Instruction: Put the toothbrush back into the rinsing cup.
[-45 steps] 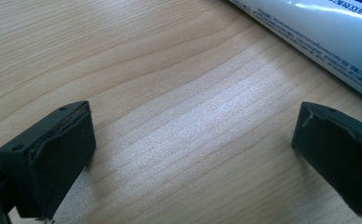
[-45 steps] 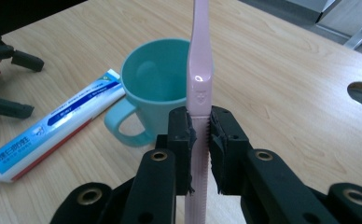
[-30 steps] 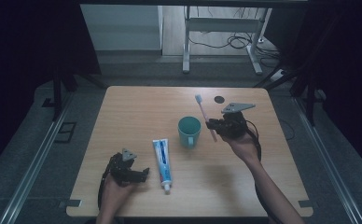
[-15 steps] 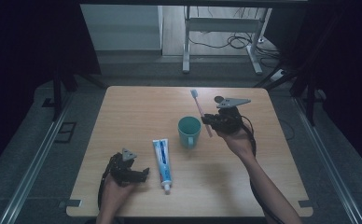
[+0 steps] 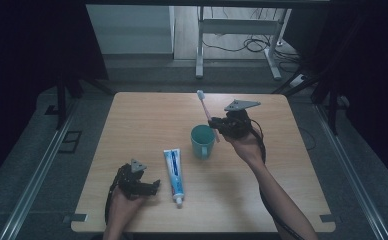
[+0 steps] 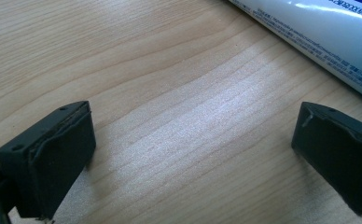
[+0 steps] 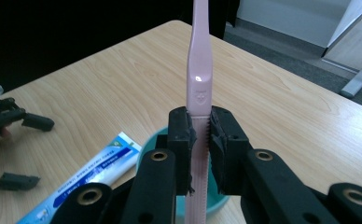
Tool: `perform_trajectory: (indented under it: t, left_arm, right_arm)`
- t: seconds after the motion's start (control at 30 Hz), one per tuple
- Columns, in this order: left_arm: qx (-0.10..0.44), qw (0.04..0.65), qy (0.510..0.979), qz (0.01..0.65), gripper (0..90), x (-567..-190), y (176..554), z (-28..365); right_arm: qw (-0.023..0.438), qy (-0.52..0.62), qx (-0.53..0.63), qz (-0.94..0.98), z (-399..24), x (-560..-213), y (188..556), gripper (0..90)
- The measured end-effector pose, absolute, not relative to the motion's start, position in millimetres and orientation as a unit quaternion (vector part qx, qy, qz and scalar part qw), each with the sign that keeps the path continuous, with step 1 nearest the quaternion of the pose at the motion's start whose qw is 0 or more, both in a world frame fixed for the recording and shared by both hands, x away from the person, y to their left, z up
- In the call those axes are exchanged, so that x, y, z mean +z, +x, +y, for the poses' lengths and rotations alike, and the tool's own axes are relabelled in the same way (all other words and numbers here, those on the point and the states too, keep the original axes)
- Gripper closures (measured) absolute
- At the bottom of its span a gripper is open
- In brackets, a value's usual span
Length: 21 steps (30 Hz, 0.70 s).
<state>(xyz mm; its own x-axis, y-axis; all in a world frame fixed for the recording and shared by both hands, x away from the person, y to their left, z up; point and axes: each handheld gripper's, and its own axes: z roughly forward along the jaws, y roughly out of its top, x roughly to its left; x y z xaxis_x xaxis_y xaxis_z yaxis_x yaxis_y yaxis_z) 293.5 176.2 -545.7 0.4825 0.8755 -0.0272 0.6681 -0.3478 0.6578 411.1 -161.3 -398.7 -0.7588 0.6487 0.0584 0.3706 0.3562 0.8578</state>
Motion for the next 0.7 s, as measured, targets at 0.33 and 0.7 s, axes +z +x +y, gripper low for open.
perform_trajectory:
  t: [0.33, 0.7]
  left_arm:
    - [0.168, 0.308, 0.804, 0.480, 0.0, -546, 294, 176]
    - [0.168, 0.308, 0.804, 0.480, 0.0, -546, 294, 176]
  right_arm:
    - [0.152, 0.312, 0.474, 0.809, -149, -400, 418, 78.7]
    - [0.153, 0.315, 0.478, 0.806, -141, -404, 424, 78.7]
